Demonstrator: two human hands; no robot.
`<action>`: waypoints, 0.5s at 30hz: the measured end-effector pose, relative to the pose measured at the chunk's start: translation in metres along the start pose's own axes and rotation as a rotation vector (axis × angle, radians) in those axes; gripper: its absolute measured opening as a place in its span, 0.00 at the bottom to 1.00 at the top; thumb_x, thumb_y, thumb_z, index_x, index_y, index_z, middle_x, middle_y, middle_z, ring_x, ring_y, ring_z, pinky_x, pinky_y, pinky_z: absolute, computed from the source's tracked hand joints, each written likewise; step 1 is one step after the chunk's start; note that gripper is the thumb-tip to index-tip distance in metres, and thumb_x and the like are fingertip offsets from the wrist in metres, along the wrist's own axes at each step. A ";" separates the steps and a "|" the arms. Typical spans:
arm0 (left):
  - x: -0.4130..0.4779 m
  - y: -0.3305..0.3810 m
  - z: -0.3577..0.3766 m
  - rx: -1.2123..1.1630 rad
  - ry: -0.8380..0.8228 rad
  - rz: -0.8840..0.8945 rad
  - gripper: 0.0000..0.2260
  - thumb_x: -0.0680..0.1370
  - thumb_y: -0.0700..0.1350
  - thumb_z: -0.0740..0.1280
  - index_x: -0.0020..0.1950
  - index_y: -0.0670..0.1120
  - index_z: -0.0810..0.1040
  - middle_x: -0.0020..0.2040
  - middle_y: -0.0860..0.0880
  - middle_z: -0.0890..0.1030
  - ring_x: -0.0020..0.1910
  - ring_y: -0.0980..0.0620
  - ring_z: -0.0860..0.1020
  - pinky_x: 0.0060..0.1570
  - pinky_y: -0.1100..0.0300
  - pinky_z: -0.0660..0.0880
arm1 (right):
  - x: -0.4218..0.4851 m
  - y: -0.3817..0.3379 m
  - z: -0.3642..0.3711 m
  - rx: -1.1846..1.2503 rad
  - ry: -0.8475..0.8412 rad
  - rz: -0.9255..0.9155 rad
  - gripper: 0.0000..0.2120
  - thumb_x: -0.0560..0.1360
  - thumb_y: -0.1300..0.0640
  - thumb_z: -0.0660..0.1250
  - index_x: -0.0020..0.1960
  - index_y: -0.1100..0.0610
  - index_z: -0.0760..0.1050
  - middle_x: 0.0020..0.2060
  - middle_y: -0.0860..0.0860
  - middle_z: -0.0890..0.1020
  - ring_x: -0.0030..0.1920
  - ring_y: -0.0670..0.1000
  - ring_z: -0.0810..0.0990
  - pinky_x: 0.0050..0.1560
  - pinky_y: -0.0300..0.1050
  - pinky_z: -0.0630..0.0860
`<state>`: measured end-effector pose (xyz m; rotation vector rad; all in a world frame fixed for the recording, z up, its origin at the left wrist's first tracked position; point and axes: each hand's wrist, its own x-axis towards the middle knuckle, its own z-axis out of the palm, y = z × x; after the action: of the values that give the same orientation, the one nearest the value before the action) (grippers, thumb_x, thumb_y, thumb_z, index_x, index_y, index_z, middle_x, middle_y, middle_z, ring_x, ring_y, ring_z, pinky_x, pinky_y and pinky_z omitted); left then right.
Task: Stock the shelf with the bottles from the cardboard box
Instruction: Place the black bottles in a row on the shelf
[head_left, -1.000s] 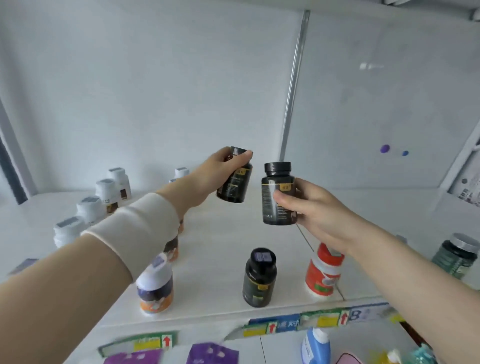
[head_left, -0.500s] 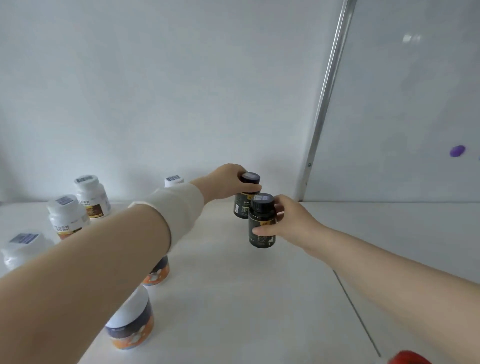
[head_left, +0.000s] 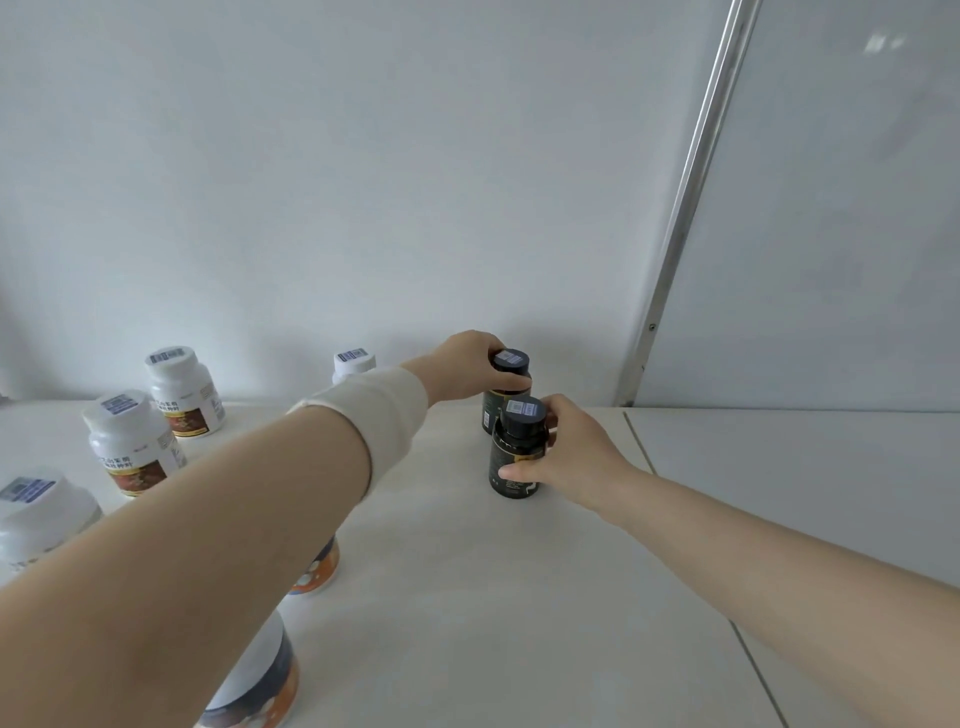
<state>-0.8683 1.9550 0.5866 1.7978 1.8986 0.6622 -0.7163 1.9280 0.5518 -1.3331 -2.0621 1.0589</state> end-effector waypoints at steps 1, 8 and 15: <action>0.000 -0.001 0.000 -0.004 -0.001 0.004 0.13 0.74 0.50 0.70 0.53 0.43 0.77 0.47 0.47 0.76 0.47 0.49 0.72 0.43 0.60 0.69 | 0.001 0.000 0.001 -0.002 0.002 0.001 0.29 0.63 0.61 0.77 0.60 0.58 0.68 0.51 0.48 0.75 0.52 0.51 0.75 0.54 0.44 0.71; 0.001 -0.002 0.002 0.005 -0.026 0.008 0.17 0.74 0.49 0.69 0.59 0.42 0.75 0.50 0.48 0.75 0.50 0.49 0.72 0.50 0.59 0.69 | 0.000 0.001 0.003 -0.008 -0.012 0.031 0.31 0.64 0.61 0.77 0.61 0.58 0.66 0.57 0.51 0.76 0.58 0.54 0.76 0.60 0.49 0.73; -0.008 0.013 -0.014 0.029 -0.085 -0.075 0.29 0.75 0.54 0.67 0.73 0.47 0.62 0.69 0.48 0.70 0.67 0.47 0.69 0.66 0.53 0.66 | -0.016 -0.009 -0.012 -0.034 -0.061 0.089 0.41 0.66 0.56 0.76 0.72 0.55 0.59 0.69 0.52 0.66 0.67 0.52 0.69 0.60 0.43 0.69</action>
<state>-0.8664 1.9466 0.6058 1.7343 1.9177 0.5262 -0.7055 1.9157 0.5665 -1.4380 -2.0909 1.1195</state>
